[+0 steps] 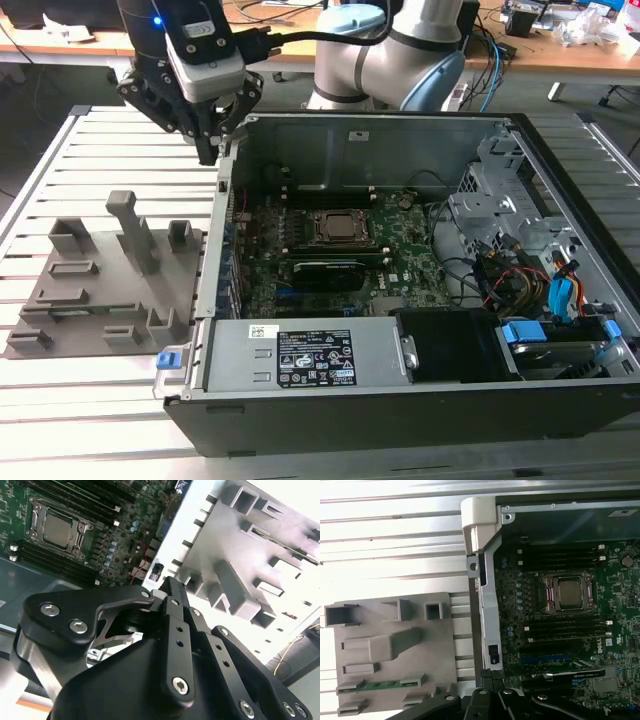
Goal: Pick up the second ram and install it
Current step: 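Reach for the second ram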
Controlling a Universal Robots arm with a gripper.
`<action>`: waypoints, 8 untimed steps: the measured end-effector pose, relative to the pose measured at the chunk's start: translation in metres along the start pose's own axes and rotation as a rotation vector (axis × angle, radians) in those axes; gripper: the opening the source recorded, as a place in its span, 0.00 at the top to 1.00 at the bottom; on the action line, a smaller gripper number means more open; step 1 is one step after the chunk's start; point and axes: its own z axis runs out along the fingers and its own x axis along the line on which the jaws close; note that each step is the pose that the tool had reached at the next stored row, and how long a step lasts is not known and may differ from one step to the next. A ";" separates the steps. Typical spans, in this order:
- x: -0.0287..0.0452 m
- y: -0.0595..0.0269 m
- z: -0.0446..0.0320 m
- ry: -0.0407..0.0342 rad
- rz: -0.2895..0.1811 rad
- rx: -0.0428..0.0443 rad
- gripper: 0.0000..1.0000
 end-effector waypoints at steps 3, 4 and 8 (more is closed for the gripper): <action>0.0054 -0.0004 -0.0001 0.0000 0.000 0.0000 0.89; 0.0071 -0.0005 -0.0002 0.0000 0.000 0.0000 0.89; 0.0165 -0.0012 -0.0003 0.0000 0.000 0.0000 0.89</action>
